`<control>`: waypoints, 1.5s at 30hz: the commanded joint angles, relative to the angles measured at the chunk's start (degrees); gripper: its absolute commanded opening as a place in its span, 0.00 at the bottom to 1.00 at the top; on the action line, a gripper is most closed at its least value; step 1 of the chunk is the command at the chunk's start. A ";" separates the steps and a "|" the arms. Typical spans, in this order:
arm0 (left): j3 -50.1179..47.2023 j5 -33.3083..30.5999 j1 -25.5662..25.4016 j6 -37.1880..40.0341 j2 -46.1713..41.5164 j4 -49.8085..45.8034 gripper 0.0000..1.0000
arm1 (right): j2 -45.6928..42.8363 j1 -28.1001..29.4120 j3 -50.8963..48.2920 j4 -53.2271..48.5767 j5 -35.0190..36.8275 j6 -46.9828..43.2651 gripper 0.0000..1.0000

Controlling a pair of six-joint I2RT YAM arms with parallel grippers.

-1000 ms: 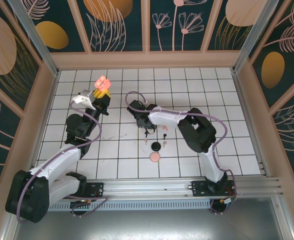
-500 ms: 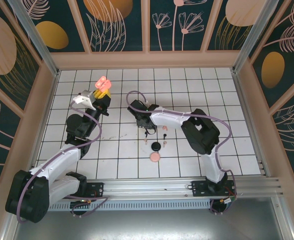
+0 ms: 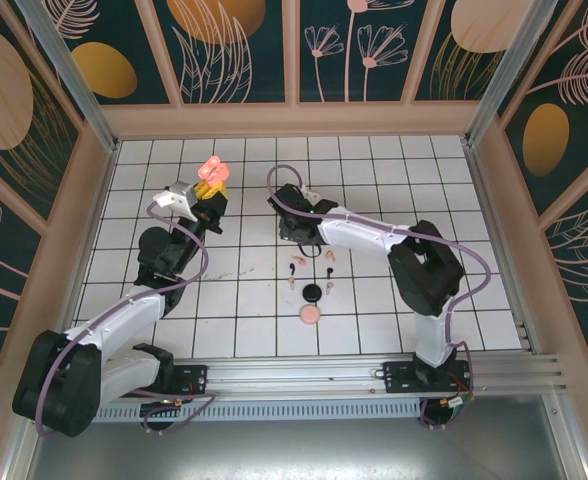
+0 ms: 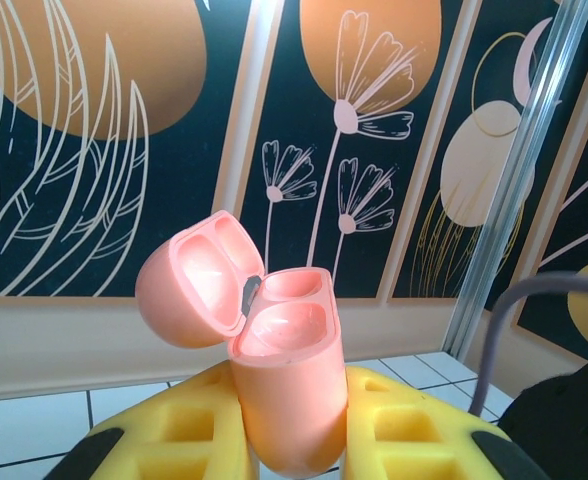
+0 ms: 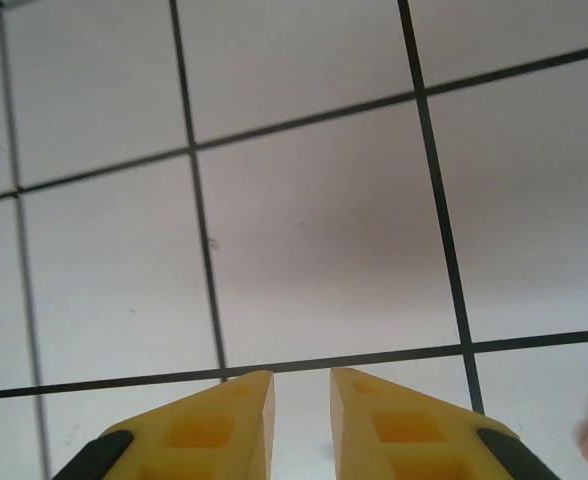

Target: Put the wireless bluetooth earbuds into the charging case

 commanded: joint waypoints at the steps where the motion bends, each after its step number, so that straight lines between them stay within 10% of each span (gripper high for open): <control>1: 0.08 0.16 -0.43 -0.63 0.04 2.83 0.00 | 4.15 0.28 0.70 -2.08 -1.31 -3.28 0.22; 45: 1.82 0.62 -0.85 -2.07 0.13 0.56 0.00 | -8.16 2.33 -16.49 -2.98 -6.05 -21.48 0.29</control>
